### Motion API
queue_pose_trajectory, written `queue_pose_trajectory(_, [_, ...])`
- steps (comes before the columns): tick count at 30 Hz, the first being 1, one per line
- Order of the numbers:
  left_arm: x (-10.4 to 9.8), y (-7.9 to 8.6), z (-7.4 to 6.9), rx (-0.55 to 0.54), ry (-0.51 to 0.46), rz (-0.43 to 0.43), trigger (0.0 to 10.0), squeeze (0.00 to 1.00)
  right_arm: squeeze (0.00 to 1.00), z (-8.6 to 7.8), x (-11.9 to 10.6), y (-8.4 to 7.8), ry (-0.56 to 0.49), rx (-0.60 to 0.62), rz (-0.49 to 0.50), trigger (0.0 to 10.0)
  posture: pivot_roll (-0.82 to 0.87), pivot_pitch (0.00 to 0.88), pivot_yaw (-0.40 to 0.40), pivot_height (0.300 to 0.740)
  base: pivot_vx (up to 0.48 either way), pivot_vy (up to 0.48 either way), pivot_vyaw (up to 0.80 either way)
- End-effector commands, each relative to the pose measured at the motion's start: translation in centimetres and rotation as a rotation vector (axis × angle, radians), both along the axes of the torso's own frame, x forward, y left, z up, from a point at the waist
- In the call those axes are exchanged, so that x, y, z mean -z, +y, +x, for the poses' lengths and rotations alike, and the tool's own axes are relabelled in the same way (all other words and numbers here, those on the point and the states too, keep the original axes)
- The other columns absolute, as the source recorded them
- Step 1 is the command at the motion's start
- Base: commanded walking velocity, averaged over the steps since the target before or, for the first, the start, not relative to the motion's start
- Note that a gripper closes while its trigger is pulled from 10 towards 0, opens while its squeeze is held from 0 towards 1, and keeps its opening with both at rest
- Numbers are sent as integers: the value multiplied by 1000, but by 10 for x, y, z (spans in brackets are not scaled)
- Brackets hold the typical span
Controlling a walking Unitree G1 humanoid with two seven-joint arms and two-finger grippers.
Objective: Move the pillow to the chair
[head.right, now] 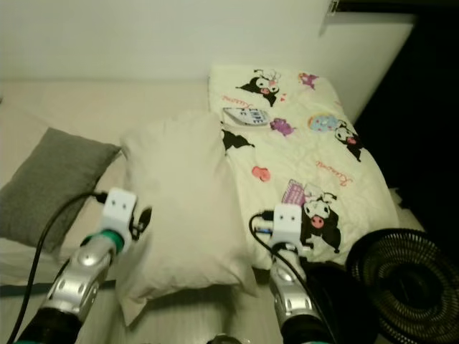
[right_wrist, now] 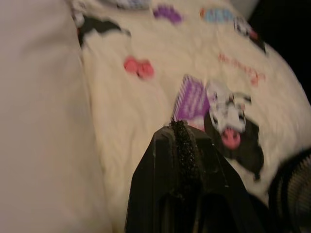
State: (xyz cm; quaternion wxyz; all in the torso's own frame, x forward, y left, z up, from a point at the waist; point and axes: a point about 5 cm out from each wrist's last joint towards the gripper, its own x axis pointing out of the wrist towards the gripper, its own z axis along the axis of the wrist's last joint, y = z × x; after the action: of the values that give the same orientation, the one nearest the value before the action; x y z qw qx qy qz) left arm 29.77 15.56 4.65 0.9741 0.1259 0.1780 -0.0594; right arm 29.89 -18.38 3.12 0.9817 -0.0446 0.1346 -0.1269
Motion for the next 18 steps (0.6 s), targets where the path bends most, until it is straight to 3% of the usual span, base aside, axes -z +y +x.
queue_pose_trajectory(1, [3,-2,-2,22,8,16,10000,0,0,-8,11,-7,49,32,49,10000,-71,14,27,740,0,0,0])
queue_pose_trajectory(9, [-2,-2,3,4,-24,2,10000,0,0,-12,15,-3,47,44,97,10000,-70,15,49,740,0,0,0])
queue_pose_trajectory(13, [-17,-7,12,4,-111,-25,10000,0,0,-10,12,8,14,-7,114,10000,-66,20,53,722,0,0,0])
queue_pose_trajectory(18, [-21,-12,13,35,-135,-15,10000,0,0,-7,9,14,-9,-33,126,10000,-63,28,53,699,0,0,0])
